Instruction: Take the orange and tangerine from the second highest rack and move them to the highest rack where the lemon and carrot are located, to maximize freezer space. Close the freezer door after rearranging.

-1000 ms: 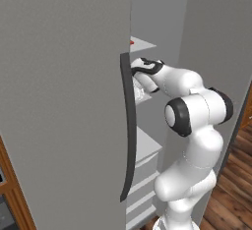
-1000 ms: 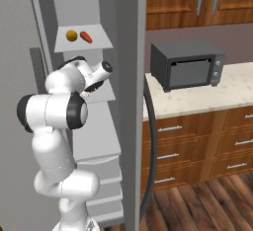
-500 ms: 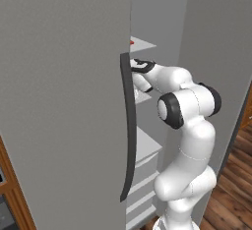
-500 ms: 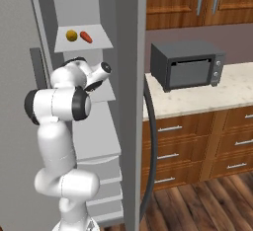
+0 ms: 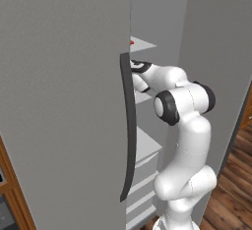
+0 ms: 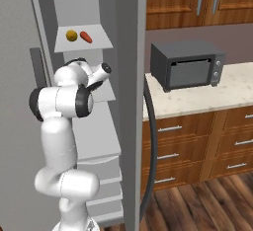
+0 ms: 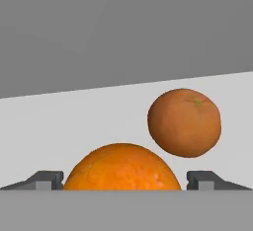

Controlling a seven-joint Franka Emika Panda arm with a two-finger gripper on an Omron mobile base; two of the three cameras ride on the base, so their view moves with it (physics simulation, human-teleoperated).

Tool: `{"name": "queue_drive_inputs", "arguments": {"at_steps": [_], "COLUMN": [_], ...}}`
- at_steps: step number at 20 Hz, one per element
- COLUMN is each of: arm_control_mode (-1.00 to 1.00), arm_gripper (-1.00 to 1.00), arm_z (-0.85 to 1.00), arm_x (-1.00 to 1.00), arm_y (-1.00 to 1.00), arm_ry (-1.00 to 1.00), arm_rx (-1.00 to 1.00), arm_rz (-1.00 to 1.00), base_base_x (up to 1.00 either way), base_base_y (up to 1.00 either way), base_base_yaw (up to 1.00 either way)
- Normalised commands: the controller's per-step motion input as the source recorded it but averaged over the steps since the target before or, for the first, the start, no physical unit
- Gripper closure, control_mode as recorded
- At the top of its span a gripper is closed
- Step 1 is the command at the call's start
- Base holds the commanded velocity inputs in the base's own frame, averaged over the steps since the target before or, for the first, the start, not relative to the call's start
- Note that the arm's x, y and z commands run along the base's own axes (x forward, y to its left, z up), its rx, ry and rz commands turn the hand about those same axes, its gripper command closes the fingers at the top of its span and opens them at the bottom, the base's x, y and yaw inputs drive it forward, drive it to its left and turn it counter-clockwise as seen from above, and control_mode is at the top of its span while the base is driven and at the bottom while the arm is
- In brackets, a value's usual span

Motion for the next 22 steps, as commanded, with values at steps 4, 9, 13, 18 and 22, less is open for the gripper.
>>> {"name": "queue_drive_inputs", "arguments": {"at_steps": [4,9,13,18,22], "arm_control_mode": [-1.0,-1.0,-1.0,-1.0,-1.0], "arm_gripper": [1.0,1.0,1.0,1.0,1.0], "arm_z": [-0.3,-0.06,0.2,0.68,0.97], "arm_x": [0.06,-0.1,-0.7,-0.63,-0.52], "arm_y": [0.08,0.0,-0.01,-0.08,-0.14], "arm_ry": [0.0,-0.04,-0.42,-0.3,-0.14], "arm_rx": [-0.01,-0.07,0.0,0.0,0.0], "arm_rz": [0.0,0.0,-0.08,-0.16,-0.1], "base_base_x": [0.0,0.0,0.0,0.0,0.0], "base_base_y": [0.0,0.0,0.0,0.0,0.0], "base_base_yaw": [0.0,0.0,0.0,0.0,0.0]}}
